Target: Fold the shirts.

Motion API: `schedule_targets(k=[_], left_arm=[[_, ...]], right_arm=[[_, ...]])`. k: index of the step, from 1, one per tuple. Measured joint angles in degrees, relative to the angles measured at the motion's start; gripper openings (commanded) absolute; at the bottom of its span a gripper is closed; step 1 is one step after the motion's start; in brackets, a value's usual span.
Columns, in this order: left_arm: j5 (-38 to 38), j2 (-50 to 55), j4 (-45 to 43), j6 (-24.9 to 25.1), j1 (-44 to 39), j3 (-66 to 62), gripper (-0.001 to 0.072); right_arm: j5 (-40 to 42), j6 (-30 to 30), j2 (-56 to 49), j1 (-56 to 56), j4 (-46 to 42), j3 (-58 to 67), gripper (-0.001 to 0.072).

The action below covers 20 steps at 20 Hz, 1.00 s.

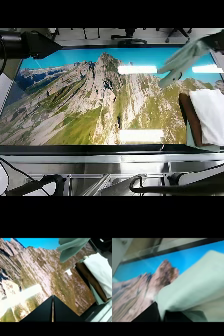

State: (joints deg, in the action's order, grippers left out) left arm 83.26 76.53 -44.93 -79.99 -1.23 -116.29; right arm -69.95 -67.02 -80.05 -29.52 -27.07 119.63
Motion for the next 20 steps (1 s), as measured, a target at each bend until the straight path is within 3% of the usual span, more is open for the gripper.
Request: schedule_targets(k=[8, 12, 20], left_arm=[[0.37, 0.04, -0.02, 0.09, 0.0, 0.0, 0.0018], [0.59, 0.04, 0.0, 0.09, 0.0, 0.22, 0.0018], [-0.83, 0.07, 0.0, 0.07, 0.0, 5.18, 0.0018]], right_arm=[[-1.44, -1.99, 1.66, -15.06, -2.05, 0.39, 0.0018], [-2.12, -1.99, 2.58, -16.81, -2.47, 0.39, 0.0019], [5.05, -0.7, 2.14, -16.31, -1.44, 0.26, 0.002]])
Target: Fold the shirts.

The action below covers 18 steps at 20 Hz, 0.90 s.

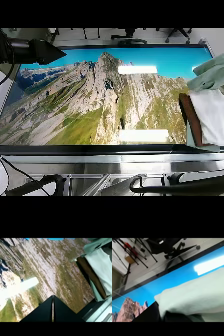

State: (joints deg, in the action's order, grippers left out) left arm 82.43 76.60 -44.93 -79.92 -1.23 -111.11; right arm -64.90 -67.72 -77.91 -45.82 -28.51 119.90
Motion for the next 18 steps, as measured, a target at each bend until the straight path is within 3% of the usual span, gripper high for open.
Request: schedule_targets(k=[6, 11, 15, 18], left_arm=[[-1.25, 0.0, 0.07, 0.0, 0.0, 1.36, 0.0018], [-1.25, 0.0, 0.15, 0.0, -0.44, 1.53, 0.0018], [-1.22, 0.0, 0.04, 0.55, -2.51, 1.53, 0.0018], [-1.01, 0.0, 0.02, 1.27, -4.52, 1.53, 0.0018]], right_arm=[[-10.4, -4.57, 2.43, 0.15, -12.07, -0.9, 0.0019], [-20.52, -16.11, 9.38, 0.15, -28.48, -2.91, 0.0019], [-32.17, -24.24, 12.79, 0.15, -40.65, -9.2, 0.002], [-36.57, -28.37, 15.21, 0.15, -48.0, -16.79, 0.002]])
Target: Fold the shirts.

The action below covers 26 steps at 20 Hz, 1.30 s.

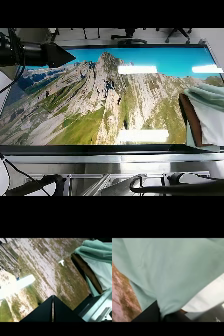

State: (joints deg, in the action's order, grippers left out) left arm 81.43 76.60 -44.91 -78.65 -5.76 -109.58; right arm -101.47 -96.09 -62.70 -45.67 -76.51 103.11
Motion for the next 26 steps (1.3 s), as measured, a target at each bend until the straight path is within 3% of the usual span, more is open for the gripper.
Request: schedule_targets(k=[4, 5, 6, 7, 11, 15, 17, 22, 24, 26], left_arm=[[0.0, 0.0, -0.04, 0.68, -2.6, 0.0, 0.0018], [-0.02, 0.0, -0.09, 0.96, -3.08, 0.0, 0.0018], [-0.07, 0.0, -0.24, 1.18, -3.41, 0.0, 0.0018], [-0.11, 0.0, -0.24, 1.22, -3.65, 0.0, 0.0018], [-0.35, 0.0, -0.46, 1.6, -4.09, 0.0, 0.0018], [-1.53, -0.2, -0.48, 1.79, -3.96, -0.09, 0.0018], [-1.99, -0.42, -0.48, 1.86, -3.19, -1.03, 0.0018], [0.31, -4.42, -0.48, 2.08, -1.6, 2.14, 0.0018], [0.17, -8.57, -0.61, 2.12, -2.21, 9.62, 0.0018], [-1.36, -13.55, -0.61, 2.4, -3.54, 19.23, 0.0018]], right_arm=[[-2.36, -2.14, 2.21, -0.02, -8.22, -14.03, 0.0044], [-2.4, -2.32, 2.47, -0.02, -10.69, -17.31, 0.0286], [-2.64, -2.29, 2.62, -0.04, -13.11, -20.13, 0.0582], [-2.47, -2.27, 2.64, -0.07, -14.51, -22.18, 0.0654], [-1.42, -1.84, 1.88, 0.02, -15.8, -23.43, 0.0484], [1.84, -1.79, 0.94, 0.15, -4.37, -14.45, 0.0473], [4.61, -1.4, 1.11, 0.57, 4.28, -10.49, 0.0088], [11.13, 4.13, 4.92, 8.63, 17.7, -8.76, 0.0085], [13.62, 6.43, 7.96, 14.36, 19.45, -12.66, 0.0019], [16.59, 8.35, 12.57, 20.55, 19.82, -19.91, 0.002]])
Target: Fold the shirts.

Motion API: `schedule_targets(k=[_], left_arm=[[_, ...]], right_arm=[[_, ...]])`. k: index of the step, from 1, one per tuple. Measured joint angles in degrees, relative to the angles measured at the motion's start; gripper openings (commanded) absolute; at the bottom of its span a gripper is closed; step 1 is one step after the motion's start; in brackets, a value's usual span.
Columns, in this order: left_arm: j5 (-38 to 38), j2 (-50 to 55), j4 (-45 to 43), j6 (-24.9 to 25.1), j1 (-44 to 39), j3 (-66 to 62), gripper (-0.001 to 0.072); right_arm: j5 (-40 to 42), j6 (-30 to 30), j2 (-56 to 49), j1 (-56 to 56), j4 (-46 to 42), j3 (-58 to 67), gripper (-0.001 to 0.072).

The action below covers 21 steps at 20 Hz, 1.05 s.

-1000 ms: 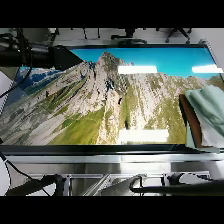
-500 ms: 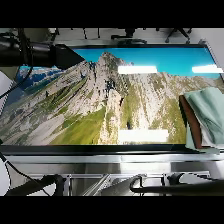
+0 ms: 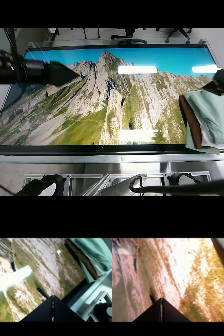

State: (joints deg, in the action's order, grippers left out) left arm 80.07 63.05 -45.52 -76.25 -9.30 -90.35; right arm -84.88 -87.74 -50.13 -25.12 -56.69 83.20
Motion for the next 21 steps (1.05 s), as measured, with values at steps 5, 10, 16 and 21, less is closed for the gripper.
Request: schedule_targets(k=[5, 10, 16, 21], left_arm=[[-5.2, -12.26, -0.02, 1.6, -5.35, 24.13, 0.0018], [-8.68, -19.87, 0.0, 2.19, -7.96, 37.77, 0.0018], [-9.62, -24.28, 0.13, 2.23, -8.44, 42.05, 0.0018], [-9.77, -26.95, 0.13, 2.36, -8.48, 42.6, 0.0018]], right_arm=[[9.73, 1.92, 15.61, 14.05, -0.52, -24.76, 0.002], [14.67, 2.36, 23.91, 19.26, -0.59, -36.24, 0.002], [12.24, 2.34, 25.97, 20.28, 0.87, -38.71, 0.002], [11.17, 2.34, 26.18, 20.39, 1.29, -38.99, 0.002]])
